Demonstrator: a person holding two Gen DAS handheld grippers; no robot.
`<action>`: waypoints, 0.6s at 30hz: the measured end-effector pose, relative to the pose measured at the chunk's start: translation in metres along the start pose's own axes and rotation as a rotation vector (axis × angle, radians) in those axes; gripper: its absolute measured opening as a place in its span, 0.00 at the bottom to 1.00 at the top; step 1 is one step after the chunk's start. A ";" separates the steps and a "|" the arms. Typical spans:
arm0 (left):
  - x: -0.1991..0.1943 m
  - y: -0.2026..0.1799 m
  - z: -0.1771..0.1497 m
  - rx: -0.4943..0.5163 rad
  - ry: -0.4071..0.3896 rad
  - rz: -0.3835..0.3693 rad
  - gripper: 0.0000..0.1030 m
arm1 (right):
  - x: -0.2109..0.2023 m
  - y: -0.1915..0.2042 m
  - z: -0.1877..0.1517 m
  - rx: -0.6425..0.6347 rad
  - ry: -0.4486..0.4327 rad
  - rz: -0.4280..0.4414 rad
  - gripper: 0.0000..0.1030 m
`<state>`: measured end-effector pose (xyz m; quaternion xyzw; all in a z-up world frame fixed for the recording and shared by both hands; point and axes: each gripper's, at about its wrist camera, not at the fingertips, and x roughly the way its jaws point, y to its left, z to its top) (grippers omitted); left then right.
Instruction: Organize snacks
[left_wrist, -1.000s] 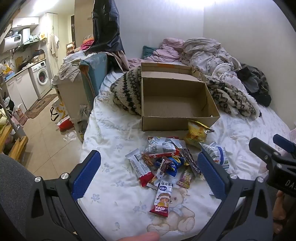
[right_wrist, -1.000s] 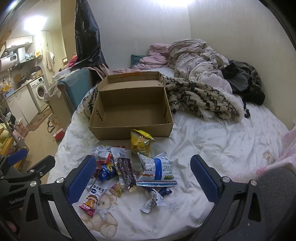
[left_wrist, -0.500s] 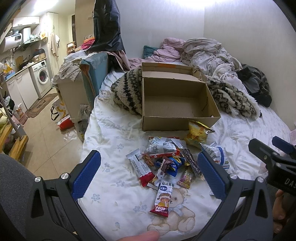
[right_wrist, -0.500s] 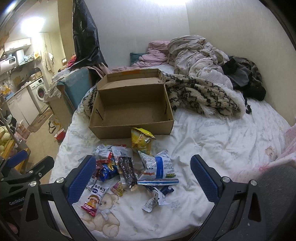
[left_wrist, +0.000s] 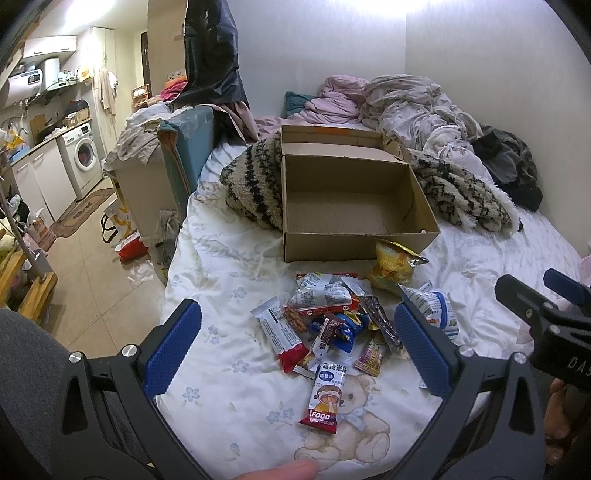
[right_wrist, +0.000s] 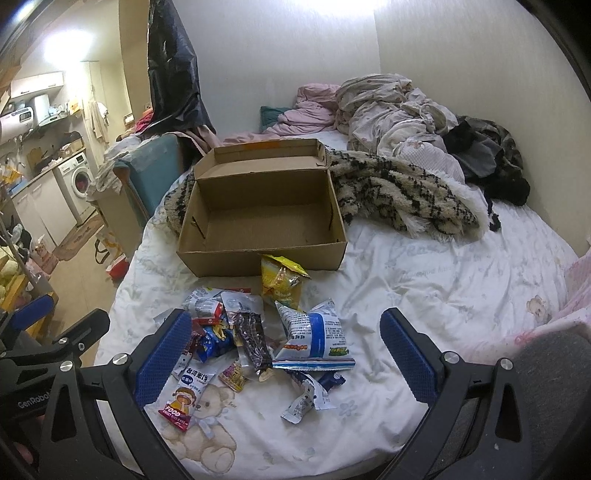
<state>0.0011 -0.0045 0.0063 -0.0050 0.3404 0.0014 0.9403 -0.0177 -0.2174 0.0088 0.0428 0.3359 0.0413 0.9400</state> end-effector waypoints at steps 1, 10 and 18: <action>0.000 -0.001 0.001 -0.001 0.000 0.000 1.00 | 0.000 0.001 0.000 0.003 0.001 0.000 1.00; -0.001 0.000 0.000 0.001 0.001 0.000 1.00 | 0.000 -0.001 0.000 0.003 0.001 0.003 1.00; -0.001 0.000 0.001 0.002 0.000 0.000 1.00 | 0.001 -0.001 0.000 0.003 0.002 0.004 1.00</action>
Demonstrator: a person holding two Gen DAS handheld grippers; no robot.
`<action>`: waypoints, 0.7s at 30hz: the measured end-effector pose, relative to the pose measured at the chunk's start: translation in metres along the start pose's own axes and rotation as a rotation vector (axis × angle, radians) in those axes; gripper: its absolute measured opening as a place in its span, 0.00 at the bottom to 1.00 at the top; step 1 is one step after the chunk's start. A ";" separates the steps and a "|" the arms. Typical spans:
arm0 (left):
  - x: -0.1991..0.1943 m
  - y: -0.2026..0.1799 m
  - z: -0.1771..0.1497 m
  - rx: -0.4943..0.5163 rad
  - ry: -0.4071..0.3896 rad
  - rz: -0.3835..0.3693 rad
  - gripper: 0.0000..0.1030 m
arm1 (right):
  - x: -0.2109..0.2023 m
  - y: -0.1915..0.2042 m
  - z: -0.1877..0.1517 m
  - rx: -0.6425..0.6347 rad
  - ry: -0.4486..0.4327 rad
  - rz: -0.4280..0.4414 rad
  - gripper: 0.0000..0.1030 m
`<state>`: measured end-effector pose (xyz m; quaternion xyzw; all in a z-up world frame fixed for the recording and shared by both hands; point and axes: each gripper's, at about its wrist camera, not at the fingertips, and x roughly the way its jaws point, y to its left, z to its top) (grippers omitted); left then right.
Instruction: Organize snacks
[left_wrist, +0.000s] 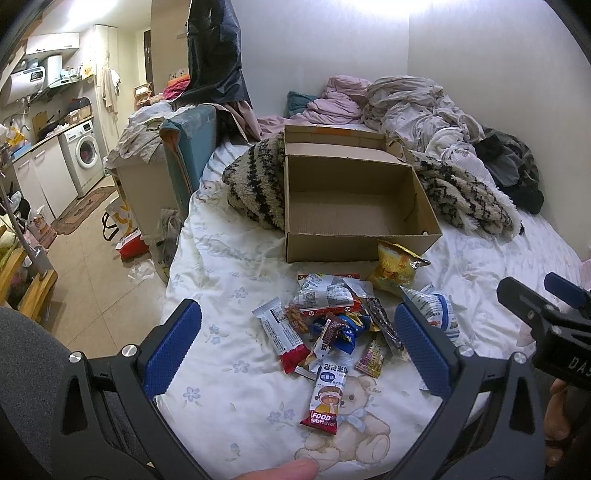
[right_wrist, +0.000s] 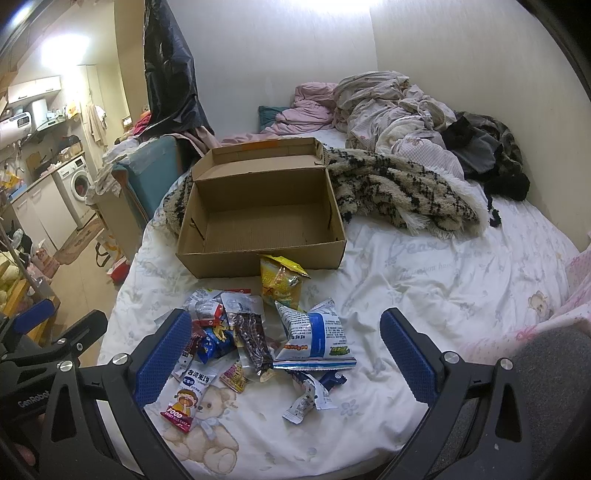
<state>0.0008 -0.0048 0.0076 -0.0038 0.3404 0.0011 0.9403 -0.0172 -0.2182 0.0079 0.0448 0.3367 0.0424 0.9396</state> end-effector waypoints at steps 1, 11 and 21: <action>0.000 0.001 -0.001 -0.001 0.001 -0.001 1.00 | 0.000 0.000 0.000 0.001 0.000 0.001 1.00; 0.001 0.002 -0.002 0.000 0.000 -0.002 1.00 | 0.000 0.000 0.000 0.003 0.000 0.000 1.00; 0.001 0.004 0.000 -0.001 0.006 -0.001 1.00 | 0.001 0.000 0.000 0.007 0.003 0.003 1.00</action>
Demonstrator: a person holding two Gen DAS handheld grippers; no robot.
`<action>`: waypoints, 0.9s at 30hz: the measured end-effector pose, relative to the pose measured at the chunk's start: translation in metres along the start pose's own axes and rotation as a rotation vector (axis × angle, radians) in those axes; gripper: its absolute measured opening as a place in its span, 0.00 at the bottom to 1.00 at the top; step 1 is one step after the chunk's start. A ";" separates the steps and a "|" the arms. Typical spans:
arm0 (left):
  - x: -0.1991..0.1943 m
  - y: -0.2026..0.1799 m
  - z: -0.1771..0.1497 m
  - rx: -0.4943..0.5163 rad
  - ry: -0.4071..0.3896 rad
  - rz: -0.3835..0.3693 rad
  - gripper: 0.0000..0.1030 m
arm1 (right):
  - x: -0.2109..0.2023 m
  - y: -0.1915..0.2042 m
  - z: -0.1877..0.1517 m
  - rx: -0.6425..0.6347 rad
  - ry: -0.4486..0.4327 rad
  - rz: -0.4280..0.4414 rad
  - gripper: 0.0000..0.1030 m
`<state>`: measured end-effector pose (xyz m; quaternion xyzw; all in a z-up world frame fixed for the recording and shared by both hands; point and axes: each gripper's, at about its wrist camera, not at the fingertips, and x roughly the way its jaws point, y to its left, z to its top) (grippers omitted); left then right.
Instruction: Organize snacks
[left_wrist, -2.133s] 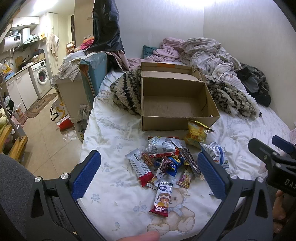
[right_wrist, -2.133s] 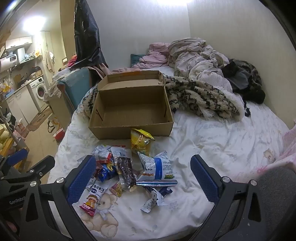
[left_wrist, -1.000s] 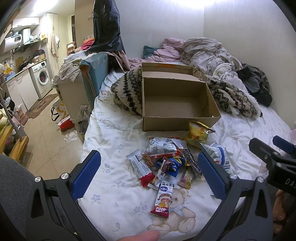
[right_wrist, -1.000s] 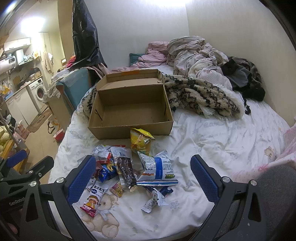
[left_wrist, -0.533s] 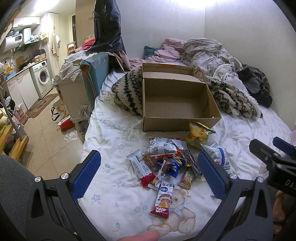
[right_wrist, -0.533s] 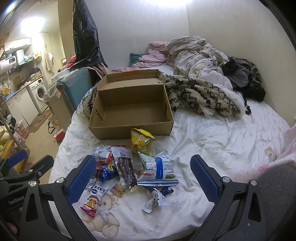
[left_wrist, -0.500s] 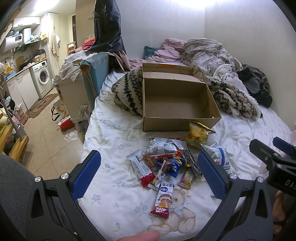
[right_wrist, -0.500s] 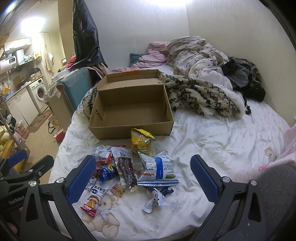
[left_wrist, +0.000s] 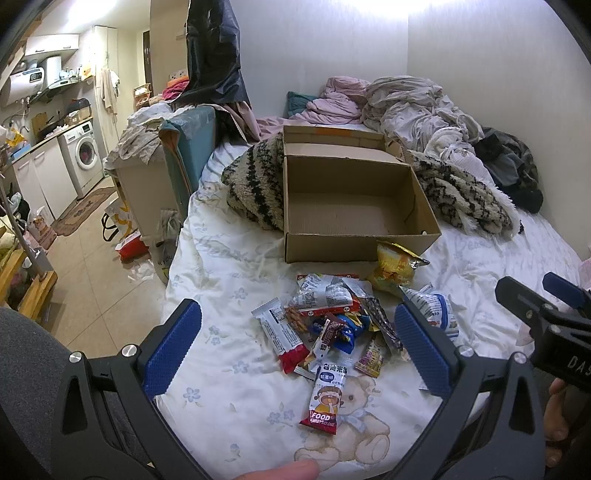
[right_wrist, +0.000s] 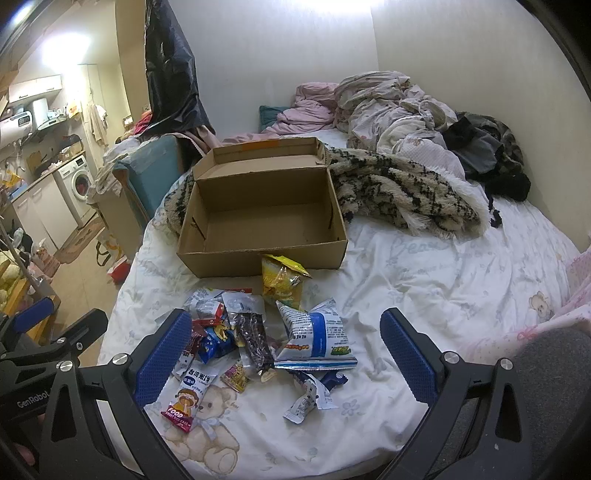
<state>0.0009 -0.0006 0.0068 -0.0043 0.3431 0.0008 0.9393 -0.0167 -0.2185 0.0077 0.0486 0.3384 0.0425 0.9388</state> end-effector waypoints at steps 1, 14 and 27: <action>0.001 0.000 0.002 -0.005 0.008 -0.002 1.00 | 0.000 0.000 0.000 0.004 0.003 0.001 1.00; 0.040 0.009 0.028 -0.030 0.173 0.014 1.00 | 0.028 -0.019 0.022 0.094 0.125 0.058 1.00; 0.139 0.017 -0.023 -0.080 0.743 -0.058 0.92 | 0.099 -0.067 0.008 0.343 0.440 0.157 1.00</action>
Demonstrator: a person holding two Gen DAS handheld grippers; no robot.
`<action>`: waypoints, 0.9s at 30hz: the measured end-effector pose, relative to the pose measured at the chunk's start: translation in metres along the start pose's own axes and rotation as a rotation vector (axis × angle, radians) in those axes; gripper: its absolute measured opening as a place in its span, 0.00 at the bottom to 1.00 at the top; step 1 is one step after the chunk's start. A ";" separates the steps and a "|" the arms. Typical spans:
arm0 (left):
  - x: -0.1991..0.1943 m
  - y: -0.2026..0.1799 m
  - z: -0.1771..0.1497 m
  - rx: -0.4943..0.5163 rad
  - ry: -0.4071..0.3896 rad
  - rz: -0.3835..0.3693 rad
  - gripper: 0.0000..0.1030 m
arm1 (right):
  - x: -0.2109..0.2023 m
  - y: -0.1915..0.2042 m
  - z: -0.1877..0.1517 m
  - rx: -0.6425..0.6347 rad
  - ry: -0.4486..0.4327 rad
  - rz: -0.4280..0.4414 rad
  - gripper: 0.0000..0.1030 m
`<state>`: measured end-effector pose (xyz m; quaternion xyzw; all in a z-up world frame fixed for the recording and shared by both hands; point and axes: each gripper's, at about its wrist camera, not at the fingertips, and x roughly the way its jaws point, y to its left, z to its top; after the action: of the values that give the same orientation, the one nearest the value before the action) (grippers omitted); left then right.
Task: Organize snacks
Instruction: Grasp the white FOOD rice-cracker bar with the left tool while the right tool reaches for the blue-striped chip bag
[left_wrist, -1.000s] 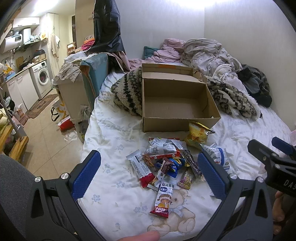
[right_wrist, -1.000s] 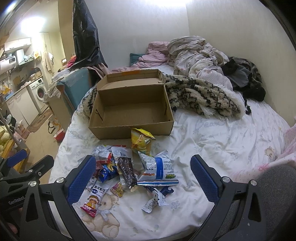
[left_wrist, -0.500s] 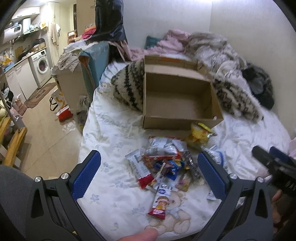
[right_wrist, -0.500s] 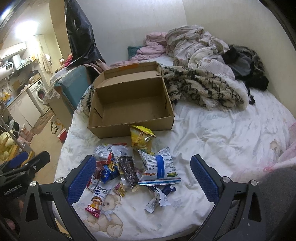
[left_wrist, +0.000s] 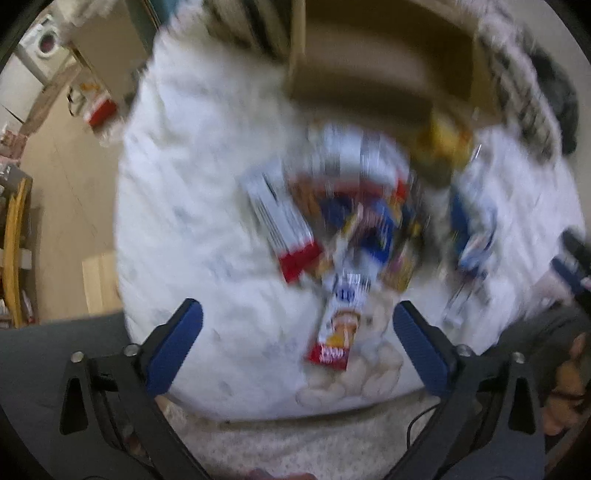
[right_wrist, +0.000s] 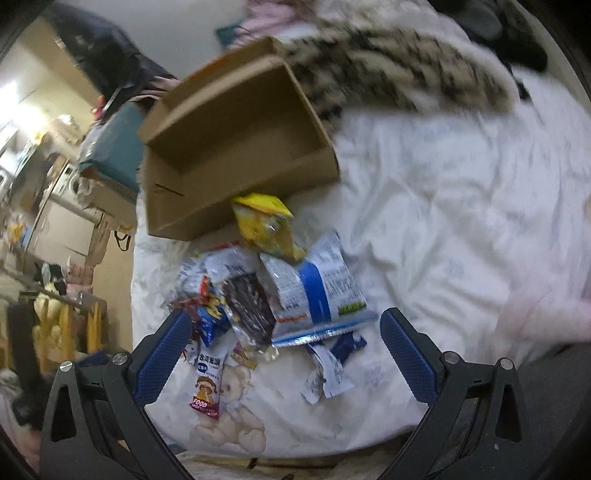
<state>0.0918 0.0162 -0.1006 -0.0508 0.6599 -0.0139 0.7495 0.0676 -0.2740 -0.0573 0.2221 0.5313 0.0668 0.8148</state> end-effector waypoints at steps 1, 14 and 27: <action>0.012 -0.004 -0.004 -0.001 0.030 -0.004 0.91 | 0.001 -0.002 0.001 0.006 0.001 -0.009 1.00; 0.069 -0.064 -0.033 0.243 0.071 0.107 0.26 | 0.004 -0.022 0.006 0.081 0.015 -0.023 1.00; -0.054 -0.042 -0.024 0.136 -0.082 -0.084 0.26 | 0.053 -0.008 0.036 -0.060 0.191 -0.138 1.00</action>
<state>0.0634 -0.0224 -0.0462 -0.0281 0.6234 -0.0879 0.7764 0.1215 -0.2734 -0.0931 0.1535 0.6183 0.0474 0.7693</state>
